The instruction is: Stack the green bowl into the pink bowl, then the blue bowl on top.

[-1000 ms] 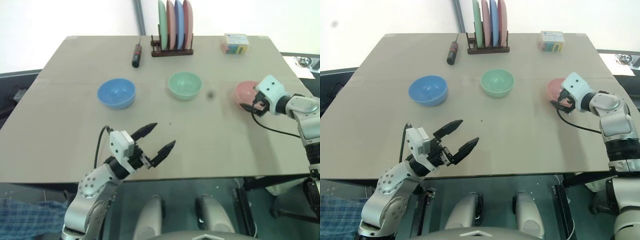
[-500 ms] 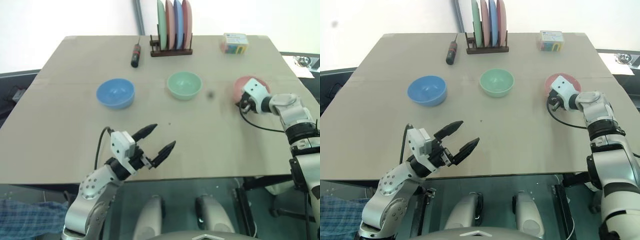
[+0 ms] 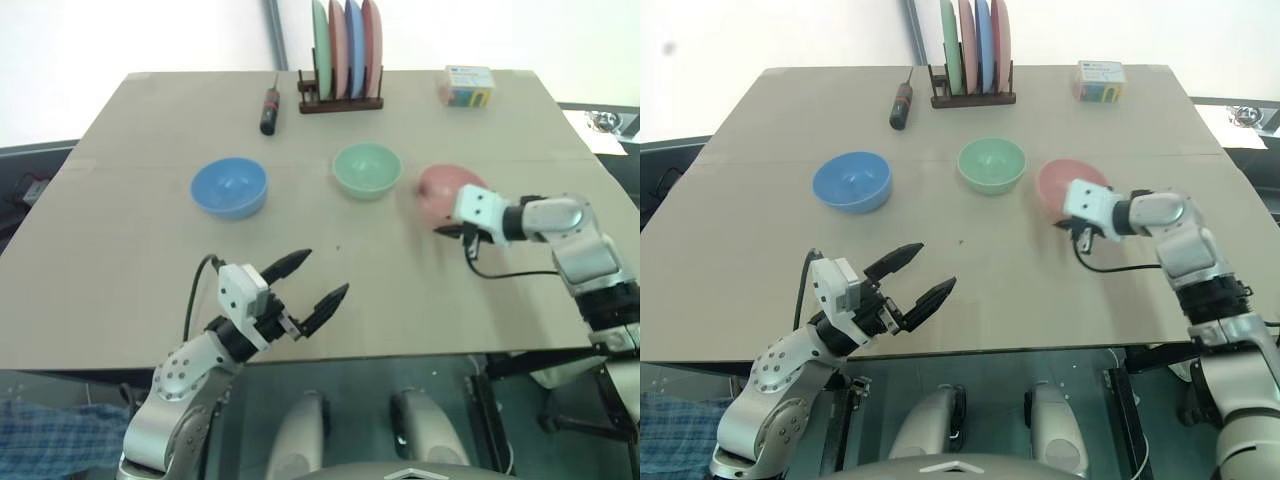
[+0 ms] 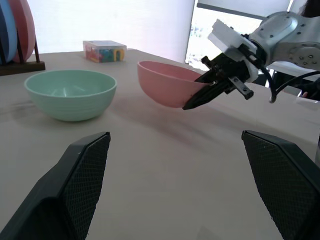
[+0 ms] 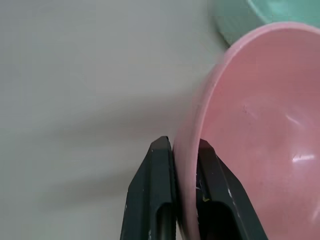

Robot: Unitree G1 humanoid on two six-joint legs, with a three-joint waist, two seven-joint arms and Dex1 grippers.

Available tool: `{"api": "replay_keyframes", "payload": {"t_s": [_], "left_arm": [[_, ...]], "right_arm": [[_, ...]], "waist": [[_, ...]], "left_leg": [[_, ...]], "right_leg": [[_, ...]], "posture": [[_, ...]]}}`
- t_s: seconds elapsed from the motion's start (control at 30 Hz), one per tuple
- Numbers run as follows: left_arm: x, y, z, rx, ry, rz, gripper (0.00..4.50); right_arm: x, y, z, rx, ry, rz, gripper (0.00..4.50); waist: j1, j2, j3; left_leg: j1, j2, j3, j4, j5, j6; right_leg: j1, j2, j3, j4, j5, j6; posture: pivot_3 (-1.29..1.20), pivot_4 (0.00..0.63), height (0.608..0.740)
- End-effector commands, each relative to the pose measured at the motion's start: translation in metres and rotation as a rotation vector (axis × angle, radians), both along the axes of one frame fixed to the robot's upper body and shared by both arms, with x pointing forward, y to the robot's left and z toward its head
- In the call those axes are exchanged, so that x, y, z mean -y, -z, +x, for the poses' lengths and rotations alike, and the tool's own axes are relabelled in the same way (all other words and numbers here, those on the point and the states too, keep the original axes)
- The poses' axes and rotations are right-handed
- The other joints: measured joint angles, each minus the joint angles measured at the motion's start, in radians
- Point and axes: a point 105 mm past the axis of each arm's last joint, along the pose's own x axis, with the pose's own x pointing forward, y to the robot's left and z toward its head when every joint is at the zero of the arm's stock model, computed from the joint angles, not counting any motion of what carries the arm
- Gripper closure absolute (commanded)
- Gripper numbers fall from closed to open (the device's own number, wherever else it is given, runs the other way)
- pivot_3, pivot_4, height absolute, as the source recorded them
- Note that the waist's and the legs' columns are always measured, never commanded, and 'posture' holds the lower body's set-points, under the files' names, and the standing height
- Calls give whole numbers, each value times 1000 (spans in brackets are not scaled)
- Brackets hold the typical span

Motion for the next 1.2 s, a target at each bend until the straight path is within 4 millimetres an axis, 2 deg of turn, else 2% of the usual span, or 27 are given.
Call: {"api": "replay_keyframes", "payload": {"t_s": [0.03, 0.1, 0.17, 0.23, 0.3, 0.33, 0.47, 0.5, 0.57, 0.7, 0.77, 0.83, 1.0, 1.1, 1.2], "left_arm": [[0, -5, 0, 22, 10, 10, 0], [0, -5, 2, 21, 14, 16, 0], [0, -5, 3, 19, 16, 16, 0], [0, -5, 4, 21, 16, 17, 0], [0, -6, 4, 21, 16, 17, 0], [0, -6, 4, 21, 16, 17, 0], [1, -5, 4, 18, 12, 12, 0], [1, -5, 4, 17, 12, 11, 0], [1, -5, 3, 17, 10, 7, 0], [1, -7, 4, 23, 0, -8, 0], [-2, -10, 5, 28, -21, -31, 0], [-5, -13, 7, 32, -52, -70, 0], [-21, -19, 18, 66, -175, -100, 0], [-30, -20, 22, 74, -232, -100, 0], [-36, -17, 24, 72, -274, -87, 0]], "right_arm": [[-34, -12, -26, 63, -119, -14, 4389], [-57, -9, -39, 72, -175, -24, 4389], [-67, -7, -43, 77, -189, -31, 4389], [-69, -6, -40, 94, -181, -50, 3717], [-70, -5, -39, 104, -180, -66, 3389], [-71, -5, -40, 101, -185, -70, 2854], [-73, -5, -44, 85, -198, -65, 1278], [-72, -6, -44, 83, -197, -66, 758], [-68, -11, -42, 82, -191, -69, 96], [-62, -30, -43, 32, -187, -23, 96], [-63, -47, -35, 26, -149, 52, 96], [-62, -62, -23, 30, -98, 109, 96], [-58, -87, 27, 82, 42, 175, 96], [-66, -89, 50, 93, 82, 188, 96], [-76, -82, 72, 92, 122, 193, 96]], "waist": [[0, 0, 0], [1, 0, 0], [1, 0, 0], [5, -1, 0], [8, -1, 0], [8, -1, 0], [6, -1, 0], [5, -1, 0], [5, -1, 0], [5, -1, 0], [5, -1, 0], [1, -1, 0], [1, -1, 0], [0, -1, 0], [-3, -1, 0]], "left_leg": [[0, 0, 0, 0, 0, 0], [0, 0, 0, 0, 0, 0], [0, 0, -1, 0, 0, 0], [-1, 0, -1, 0, 0, 0], [-1, 0, -1, 1, 0, 0], [-1, 0, -1, 1, 0, 0], [-1, 0, -2, 0, 0, 0], [-1, 0, -2, 0, 0, 0], [-1, 0, -1, 0, 0, 0], [-1, 0, -1, 1, 0, 0], [-1, 0, -1, 1, 0, 0], [-1, 0, -1, 1, 0, 0], [0, 0, -2, 1, 0, 0], [-1, 0, -1, 1, 0, 0], [-1, 0, -1, -1, 0, 0]], "right_leg": [[0, 0, 0, 0, 0, 0], [0, 0, 0, 0, -2, -3], [0, 0, -1, 0, -2, -4], [0, 0, -1, 0, -2, -4], [0, -1, -1, -1, -2, -4], [0, -1, -1, -1, -2, -4], [0, 0, -2, 0, -2, -4], [0, 0, -2, 0, -2, -4], [0, 0, -2, 0, -2, -4], [0, -1, -2, 0, -2, -4], [0, 0, -2, 0, -2, -4], [0, 0, -2, 0, -2, -4], [1, 0, -2, 0, -2, -4], [0, 0, -2, 0, -2, -4], [0, 0, -2, 0, 0, -1]], "posture": [[0, 150, 740], [0, 150, 740], [0, 150, 740], [0, 150, 740], [0, 150, 740], [0, 150, 740], [0, 150, 740], [0, 150, 740], [0, 150, 740], [0, 150, 740], [0, 150, 740], [0, 150, 740], [0, 150, 740], [0, 150, 740], [0, 150, 740]]}}
